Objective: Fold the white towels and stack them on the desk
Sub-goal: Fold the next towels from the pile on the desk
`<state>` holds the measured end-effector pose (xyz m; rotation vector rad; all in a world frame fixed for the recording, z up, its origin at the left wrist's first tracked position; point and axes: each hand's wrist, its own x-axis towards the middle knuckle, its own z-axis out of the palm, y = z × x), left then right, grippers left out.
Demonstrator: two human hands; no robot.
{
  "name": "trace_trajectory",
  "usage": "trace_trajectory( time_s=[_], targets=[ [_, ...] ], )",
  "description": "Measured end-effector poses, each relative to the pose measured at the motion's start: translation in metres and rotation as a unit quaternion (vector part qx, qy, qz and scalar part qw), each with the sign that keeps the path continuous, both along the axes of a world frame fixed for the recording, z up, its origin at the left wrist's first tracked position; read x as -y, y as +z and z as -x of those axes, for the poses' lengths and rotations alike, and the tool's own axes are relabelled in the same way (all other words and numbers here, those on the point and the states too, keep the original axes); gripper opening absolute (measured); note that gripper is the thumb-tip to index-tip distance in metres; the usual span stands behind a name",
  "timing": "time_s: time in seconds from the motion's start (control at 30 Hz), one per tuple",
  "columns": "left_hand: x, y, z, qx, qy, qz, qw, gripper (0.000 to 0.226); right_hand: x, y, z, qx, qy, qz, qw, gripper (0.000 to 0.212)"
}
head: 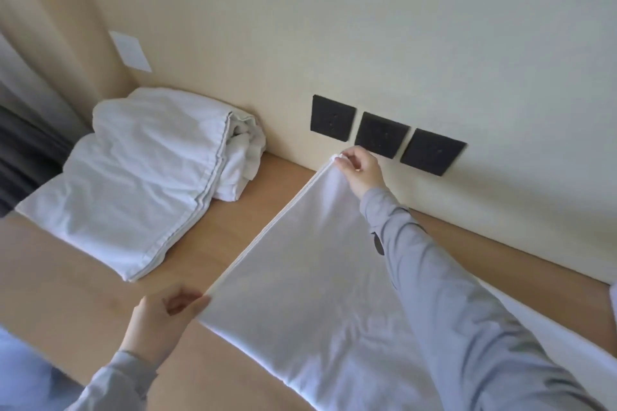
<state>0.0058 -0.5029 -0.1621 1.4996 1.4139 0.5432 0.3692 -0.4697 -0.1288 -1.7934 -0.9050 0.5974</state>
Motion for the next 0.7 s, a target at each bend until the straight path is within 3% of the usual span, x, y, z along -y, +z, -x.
trace_trajectory(
  time_s=[0.33,0.53,0.6,0.7],
  targets=[
    [-0.019,-0.071,0.070,-0.145,-0.010,0.053,0.988,0.021,-0.102,-0.108,0.093,0.033,0.083,0.115,0.989,0.018],
    [-0.031,-0.084,0.089,-0.253,-0.069,0.056,0.963,0.021,-0.128,-0.148,0.137,0.221,0.134,0.164,0.952,0.011],
    [-0.035,-0.084,0.080,-0.283,-0.072,0.023,0.956,0.005,-0.126,-0.152,0.142,0.277,0.159,0.192,0.928,0.019],
    [-0.037,-0.085,0.052,-0.286,-0.048,-0.056,0.955,0.013,-0.101,-0.145,0.139,0.340,0.173,0.174,0.908,0.039]
  ],
)
